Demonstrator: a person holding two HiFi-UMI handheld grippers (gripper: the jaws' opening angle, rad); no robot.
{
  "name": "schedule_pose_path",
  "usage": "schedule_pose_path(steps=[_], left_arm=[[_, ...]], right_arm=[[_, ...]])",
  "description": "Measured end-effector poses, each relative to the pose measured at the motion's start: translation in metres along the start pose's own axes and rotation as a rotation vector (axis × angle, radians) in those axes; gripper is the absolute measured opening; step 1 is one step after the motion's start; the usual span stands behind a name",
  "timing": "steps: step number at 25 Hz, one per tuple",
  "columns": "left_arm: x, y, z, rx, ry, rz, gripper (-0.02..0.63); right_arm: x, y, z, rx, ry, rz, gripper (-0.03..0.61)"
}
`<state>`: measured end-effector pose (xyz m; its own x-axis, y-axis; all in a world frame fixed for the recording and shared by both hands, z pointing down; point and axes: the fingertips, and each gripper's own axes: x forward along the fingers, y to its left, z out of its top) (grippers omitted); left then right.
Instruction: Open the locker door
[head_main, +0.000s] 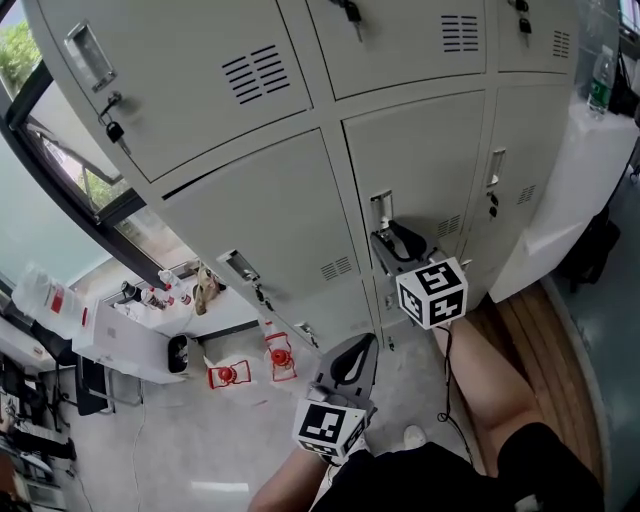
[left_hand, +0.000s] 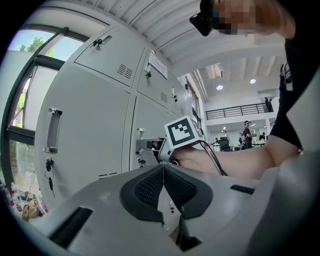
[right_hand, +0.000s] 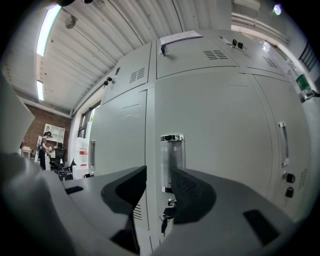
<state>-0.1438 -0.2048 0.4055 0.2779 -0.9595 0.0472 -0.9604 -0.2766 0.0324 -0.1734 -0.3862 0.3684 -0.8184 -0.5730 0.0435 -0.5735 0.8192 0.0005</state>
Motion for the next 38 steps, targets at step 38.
schedule_pose_path(steps=[38], left_arm=[[-0.026, 0.023, 0.003, 0.010, -0.002, -0.048, 0.017]], right_arm=[[0.008, 0.001, -0.014, -0.003, 0.054, -0.144, 0.160]])
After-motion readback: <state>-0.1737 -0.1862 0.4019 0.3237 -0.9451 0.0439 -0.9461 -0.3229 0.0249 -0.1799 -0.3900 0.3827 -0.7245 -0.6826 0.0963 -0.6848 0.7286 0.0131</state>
